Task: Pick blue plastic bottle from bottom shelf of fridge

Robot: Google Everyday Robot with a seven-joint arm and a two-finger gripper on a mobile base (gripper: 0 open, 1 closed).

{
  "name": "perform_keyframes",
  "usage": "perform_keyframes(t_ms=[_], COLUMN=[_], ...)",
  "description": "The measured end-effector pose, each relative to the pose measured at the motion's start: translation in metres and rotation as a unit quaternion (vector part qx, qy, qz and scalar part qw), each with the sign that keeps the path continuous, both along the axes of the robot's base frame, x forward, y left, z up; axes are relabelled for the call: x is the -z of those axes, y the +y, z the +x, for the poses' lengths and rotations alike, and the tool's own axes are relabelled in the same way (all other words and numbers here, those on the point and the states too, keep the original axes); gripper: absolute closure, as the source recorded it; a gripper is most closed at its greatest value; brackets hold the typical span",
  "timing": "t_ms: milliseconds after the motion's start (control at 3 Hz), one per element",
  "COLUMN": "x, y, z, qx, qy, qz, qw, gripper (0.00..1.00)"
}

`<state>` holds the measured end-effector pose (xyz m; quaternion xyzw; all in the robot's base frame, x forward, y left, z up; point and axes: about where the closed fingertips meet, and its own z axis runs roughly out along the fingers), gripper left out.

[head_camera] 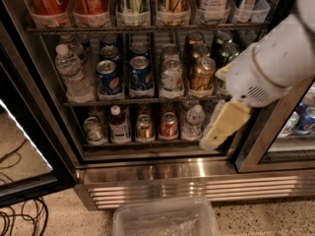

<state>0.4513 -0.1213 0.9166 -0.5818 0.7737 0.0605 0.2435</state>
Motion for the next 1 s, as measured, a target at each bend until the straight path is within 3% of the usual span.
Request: perform_keyframes(t_ms=[333,667,1000], x=[0.054,0.099,0.112], y=[0.048,0.09,0.121], z=[-0.007,-0.014,0.002], qx=[0.016,0.041,0.061], qy=[0.023,0.041,0.027], qz=[0.052,0.109,0.195], qw=[0.9983,0.9924,0.9785], gripper=[0.0,0.0,0.0])
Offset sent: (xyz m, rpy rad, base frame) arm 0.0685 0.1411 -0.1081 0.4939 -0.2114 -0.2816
